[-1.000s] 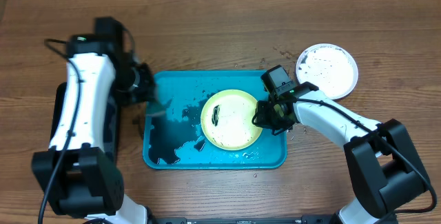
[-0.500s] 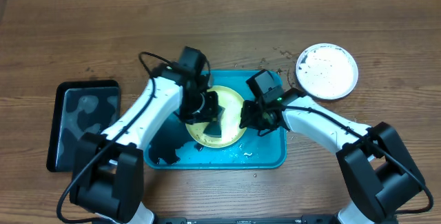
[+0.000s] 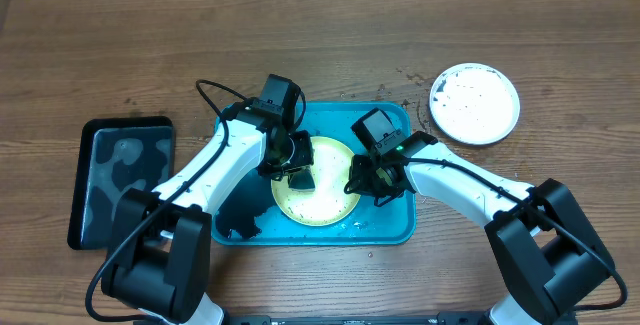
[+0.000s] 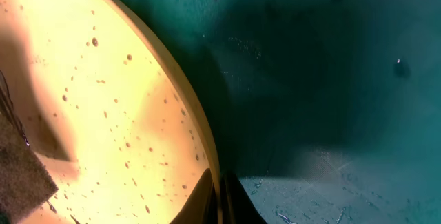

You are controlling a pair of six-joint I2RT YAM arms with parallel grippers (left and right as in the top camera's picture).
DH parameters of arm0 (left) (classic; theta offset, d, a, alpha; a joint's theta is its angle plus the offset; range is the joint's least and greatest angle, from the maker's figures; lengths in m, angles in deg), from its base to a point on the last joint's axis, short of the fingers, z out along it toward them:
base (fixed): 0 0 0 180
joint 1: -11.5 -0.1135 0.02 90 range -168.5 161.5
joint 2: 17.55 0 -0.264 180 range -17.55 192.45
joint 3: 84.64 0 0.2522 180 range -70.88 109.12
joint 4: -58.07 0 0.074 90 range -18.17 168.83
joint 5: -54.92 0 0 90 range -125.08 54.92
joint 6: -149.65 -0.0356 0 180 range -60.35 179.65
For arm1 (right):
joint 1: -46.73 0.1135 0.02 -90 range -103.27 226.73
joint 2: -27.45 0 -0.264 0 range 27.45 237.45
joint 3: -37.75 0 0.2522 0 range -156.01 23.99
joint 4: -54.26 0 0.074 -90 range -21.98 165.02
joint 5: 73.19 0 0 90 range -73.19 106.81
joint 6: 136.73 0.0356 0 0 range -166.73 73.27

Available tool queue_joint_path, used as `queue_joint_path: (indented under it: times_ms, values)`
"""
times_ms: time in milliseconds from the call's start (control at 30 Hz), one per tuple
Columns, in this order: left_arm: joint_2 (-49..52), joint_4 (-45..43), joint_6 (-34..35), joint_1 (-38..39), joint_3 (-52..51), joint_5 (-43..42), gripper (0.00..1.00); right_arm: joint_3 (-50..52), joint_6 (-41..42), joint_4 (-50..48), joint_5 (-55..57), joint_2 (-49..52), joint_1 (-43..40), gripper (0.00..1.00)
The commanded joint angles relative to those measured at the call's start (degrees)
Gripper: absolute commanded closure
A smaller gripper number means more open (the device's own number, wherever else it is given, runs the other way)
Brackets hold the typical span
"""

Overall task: Clean dirty plates on tray and stack at the side
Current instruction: 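Scrub the yellow plate with the left sponge while right gripper holds it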

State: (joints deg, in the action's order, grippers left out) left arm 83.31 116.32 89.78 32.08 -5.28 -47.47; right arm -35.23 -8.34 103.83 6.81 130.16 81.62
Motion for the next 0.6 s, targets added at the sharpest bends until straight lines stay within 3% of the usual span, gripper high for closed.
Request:
queue_joint_path:
  times_ms: [0, 300, 400, 567]
  values:
    - [2.0, -0.4, 4.3, 0.8, -0.6, -0.5, 0.96, 0.1, 0.2, -0.2, 0.9, 0.1, -0.2, 0.96]
    - [9.4, -3.6, 4.7, 1.6, -0.6, -8.6, 0.96, 0.1, 0.2, -0.5, 0.9, 0.1, -0.2, 0.96]
    - [11.7, -2.9, 4.6, 1.4, -0.6, -5.0, 0.96, 0.1, 0.2, -0.3, 0.9, 0.1, -0.2, 0.96]
    - [12.2, 2.3, 4.5, -0.2, -0.3, 10.0, 0.96, 0.1, 0.2, -0.3, 1.0, 0.1, -0.2, 0.96]
